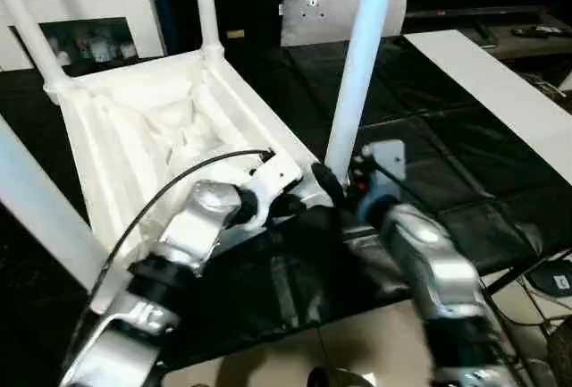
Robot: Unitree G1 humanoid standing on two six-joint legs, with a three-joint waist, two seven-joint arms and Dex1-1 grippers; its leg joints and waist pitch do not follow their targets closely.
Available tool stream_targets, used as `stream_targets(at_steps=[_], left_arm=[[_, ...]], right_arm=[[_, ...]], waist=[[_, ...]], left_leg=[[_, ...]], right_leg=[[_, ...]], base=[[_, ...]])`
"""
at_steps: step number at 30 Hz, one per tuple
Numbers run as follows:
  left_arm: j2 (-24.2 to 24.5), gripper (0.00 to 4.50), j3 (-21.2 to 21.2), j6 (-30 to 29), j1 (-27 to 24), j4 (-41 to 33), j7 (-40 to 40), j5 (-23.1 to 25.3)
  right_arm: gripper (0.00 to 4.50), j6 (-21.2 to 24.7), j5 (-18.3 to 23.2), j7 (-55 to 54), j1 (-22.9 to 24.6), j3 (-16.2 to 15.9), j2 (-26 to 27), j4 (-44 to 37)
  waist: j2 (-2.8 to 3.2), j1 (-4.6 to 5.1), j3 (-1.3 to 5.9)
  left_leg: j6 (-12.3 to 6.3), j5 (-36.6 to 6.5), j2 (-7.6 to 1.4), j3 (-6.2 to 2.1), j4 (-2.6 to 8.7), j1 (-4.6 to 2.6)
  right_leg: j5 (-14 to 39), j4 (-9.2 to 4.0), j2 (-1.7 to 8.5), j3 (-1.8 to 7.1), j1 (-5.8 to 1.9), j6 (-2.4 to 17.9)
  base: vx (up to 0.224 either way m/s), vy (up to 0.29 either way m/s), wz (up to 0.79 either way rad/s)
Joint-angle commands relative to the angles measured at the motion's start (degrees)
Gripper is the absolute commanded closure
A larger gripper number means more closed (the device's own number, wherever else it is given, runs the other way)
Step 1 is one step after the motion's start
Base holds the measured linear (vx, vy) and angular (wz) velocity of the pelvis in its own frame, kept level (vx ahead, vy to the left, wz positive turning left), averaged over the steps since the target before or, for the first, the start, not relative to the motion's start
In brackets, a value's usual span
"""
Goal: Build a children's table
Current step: Rotate leg to tighten
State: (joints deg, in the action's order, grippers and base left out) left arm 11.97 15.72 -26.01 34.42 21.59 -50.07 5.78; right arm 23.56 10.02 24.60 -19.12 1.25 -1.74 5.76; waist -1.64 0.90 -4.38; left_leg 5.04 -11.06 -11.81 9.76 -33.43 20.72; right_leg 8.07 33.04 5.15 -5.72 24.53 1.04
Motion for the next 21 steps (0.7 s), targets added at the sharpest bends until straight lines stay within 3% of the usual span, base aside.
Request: stream_targets(at_steps=[1, 3, 4, 8, 9, 12, 17, 21], left_arm=[[-0.2, 4.5, 0.6, 3.5, 0.7, -2.4, -3.1, -2.5], [0.5, 4.5, 0.7, 4.2, 0.6, -2.2, -4.4, -2.8], [1.9, 4.5, 1.0, 6.2, 0.5, -1.7, -7.2, -3.3], [4.5, 4.5, 2.0, 11.1, -0.3, -1.7, -14.6, -5.4], [6.5, 4.5, 3.1, 13.0, -0.4, -1.1, -18.6, -5.8], [8.4, 4.5, 4.1, 14.6, -0.1, -0.1, -21.8, -5.5], [12.3, 4.5, 5.5, 18.4, 1.1, 1.7, -29.3, -5.8], [14.0, 4.5, 6.9, 21.4, 1.4, 2.8, -33.2, -5.2]], right_arm=[[0.51, 0.7, 3.1, 4.5, 0.0, 0.0, -1.4, -2.2], [0.42, 1.5, 4.5, 7.8, 0.2, 0.4, -3.5, -2.8], [0.21, 2.4, 5.8, 13.4, 0.6, 0.3, -7.7, -3.4], [0.05, 2.3, 7.0, 21.9, 1.1, -0.6, -13.9, -3.3], [0.05, 1.0, 7.5, 28.0, 1.2, -1.9, -17.7, -3.0], [0.05, -0.3, 7.5, 32.8, 0.8, -3.2, -20.7, -2.2], [0.05, -3.0, 6.8, 43.2, -1.9, -7.6, -26.3, 0.9], [0.05, -4.2, 6.0, 48.4, -3.8, -10.6, -27.0, 3.2]], waist=[[0.18, -0.45, 4.24], [0.17, -0.7, 4.34], [0.25, -1.14, 4.39], [0.21, -1.87, 4.26], [0.69, -2.4, 4.18], [0.63, -3.14, 4.2], [0.47, -3.8, 4.33], [0.46, -3.93, 4.35]], left_leg=[[-4.95, -8.7, -0.88, 0.16, 3.52, 0.17], [-5.24, -7.8, -0.82, 0.19, 3.39, 0.3], [-5.66, -7.1, -0.82, 0.23, 3.25, 0.3], [-6.34, -7.7, -0.92, 0.45, 3.19, 0.09], [-6.16, -7.8, -1.0, 0.36, 3.24, 0.02], [-5.72, -9.2, -1.23, 0.52, 3.23, -0.63], [-4.86, -9.3, -1.2, 0.32, 3.28, -0.31], [-4.76, -8.9, -1.24, 0.37, 3.23, -0.14]], right_leg=[[15.5, -3.72, 2.45, 2.86, -4.05, 10.1], [14.1, -3.4, 2.45, 2.86, -4.22, 11.0], [13.1, -3.34, 2.43, 2.87, -4.34, 11.3], [14.2, -3.49, 2.51, 2.96, -4.07, 11.1], [14.9, -3.46, 2.54, 2.86, -3.95, 11.1], [14.5, -3.44, 2.42, 2.95, -3.49, 11.9], [14.6, -3.1, 2.68, 2.95, -3.98, 12.1], [14.5, -2.99, 2.75, 3.0, -4.05, 12.2]], base=[[0.0, 0.0, 0.0], [0.0, 0.0, 0.0], [0.0, 0.0, 0.0], [0.0, 0.0, 0.0], [0.0, 0.0, 0.0], [0.0, 0.0, 0.0], [0.0, 0.0, 0.0], [0.0, 0.0, 0.0]])
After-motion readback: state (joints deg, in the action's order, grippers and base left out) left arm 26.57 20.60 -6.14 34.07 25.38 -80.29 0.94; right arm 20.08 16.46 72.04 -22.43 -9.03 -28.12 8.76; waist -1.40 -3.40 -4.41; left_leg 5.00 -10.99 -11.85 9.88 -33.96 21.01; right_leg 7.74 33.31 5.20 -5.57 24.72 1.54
